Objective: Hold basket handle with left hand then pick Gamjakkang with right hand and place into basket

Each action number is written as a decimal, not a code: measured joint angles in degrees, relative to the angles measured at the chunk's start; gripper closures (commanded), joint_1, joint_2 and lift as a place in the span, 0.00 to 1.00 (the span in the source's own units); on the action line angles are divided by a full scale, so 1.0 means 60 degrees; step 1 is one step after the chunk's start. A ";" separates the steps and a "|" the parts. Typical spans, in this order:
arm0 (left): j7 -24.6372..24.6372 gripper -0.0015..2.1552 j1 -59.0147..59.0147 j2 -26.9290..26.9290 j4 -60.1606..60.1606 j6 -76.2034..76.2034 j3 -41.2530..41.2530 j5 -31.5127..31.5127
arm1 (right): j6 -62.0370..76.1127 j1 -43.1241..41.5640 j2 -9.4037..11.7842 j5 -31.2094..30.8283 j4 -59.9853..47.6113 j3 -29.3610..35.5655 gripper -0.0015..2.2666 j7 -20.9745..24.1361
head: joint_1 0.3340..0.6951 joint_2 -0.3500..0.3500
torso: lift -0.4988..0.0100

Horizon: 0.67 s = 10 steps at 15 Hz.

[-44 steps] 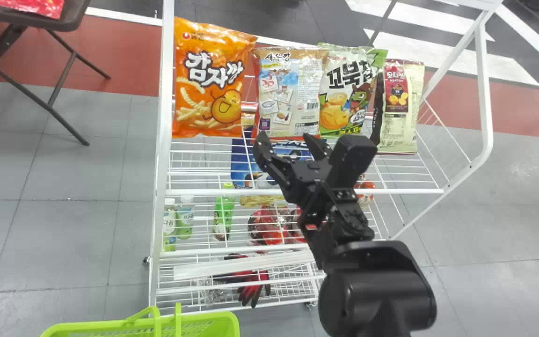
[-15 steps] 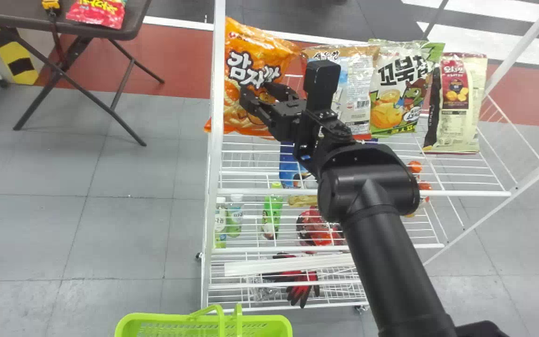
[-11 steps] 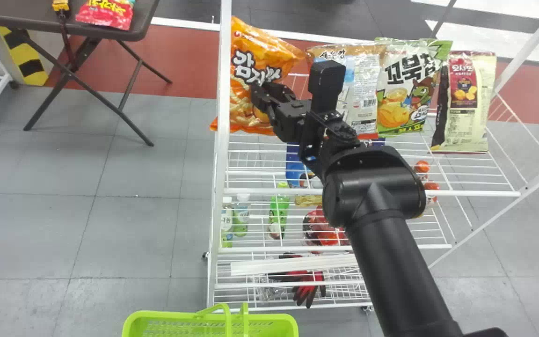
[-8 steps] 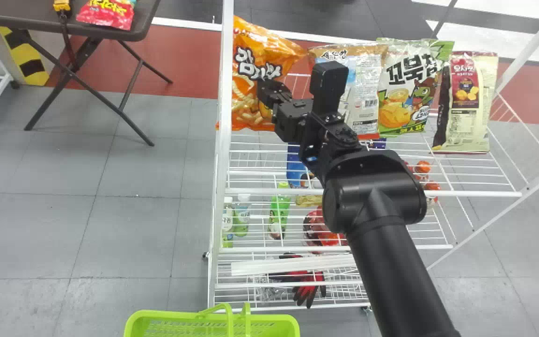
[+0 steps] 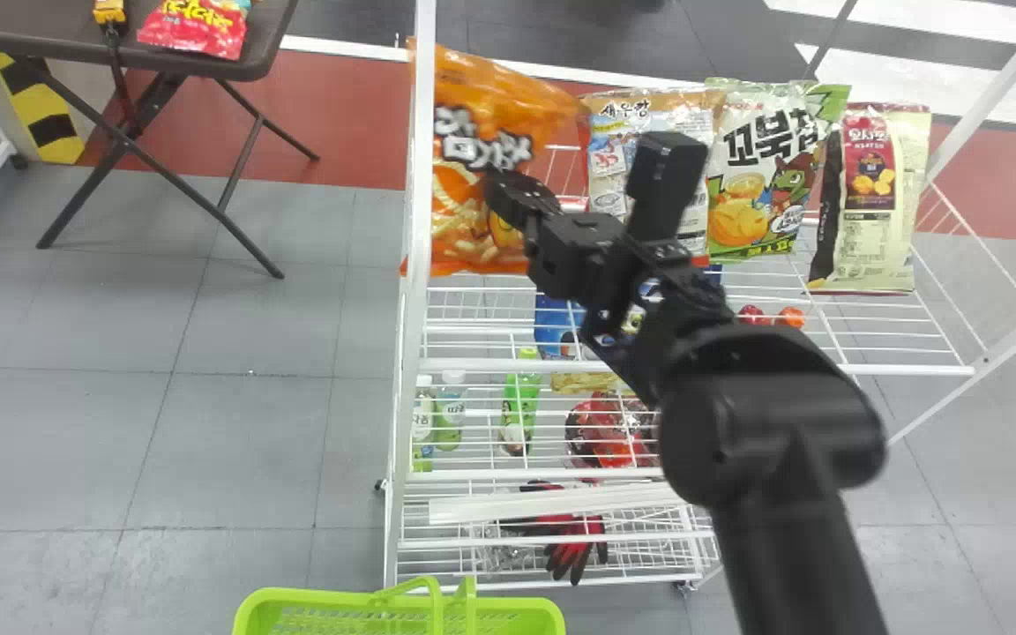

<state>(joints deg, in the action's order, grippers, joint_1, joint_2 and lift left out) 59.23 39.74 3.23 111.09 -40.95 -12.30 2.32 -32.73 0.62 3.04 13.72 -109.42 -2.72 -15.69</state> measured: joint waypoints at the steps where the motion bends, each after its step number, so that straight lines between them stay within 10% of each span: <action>1: 0.0008 0.99 0.0001 0.0008 0.0024 -0.0027 -0.0032 0.0022 | -0.0352 0.0381 0.0174 0.0198 -0.0623 0.0218 0.99 0.0013 | 1.00 0.11 | 0.94; 6: 0.0011 0.99 -0.0088 0.0066 0.0175 -0.0358 -0.0334 0.0213 | -0.1996 0.2469 0.1030 0.1532 -0.3397 0.1905 0.99 -0.0064 | 1.00 0.00 | 0.94; 10: 0.0023 0.99 -0.0064 0.0091 0.0185 -0.0401 -0.0349 0.0171 | -0.3102 0.4211 0.0858 0.2460 -0.5496 0.3691 0.99 -0.0914 | 1.00 0.00 | 0.94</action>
<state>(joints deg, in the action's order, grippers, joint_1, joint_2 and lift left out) 59.37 39.35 3.78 112.20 -43.36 -14.39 3.35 -51.34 25.88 8.19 28.48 -142.39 19.43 -21.17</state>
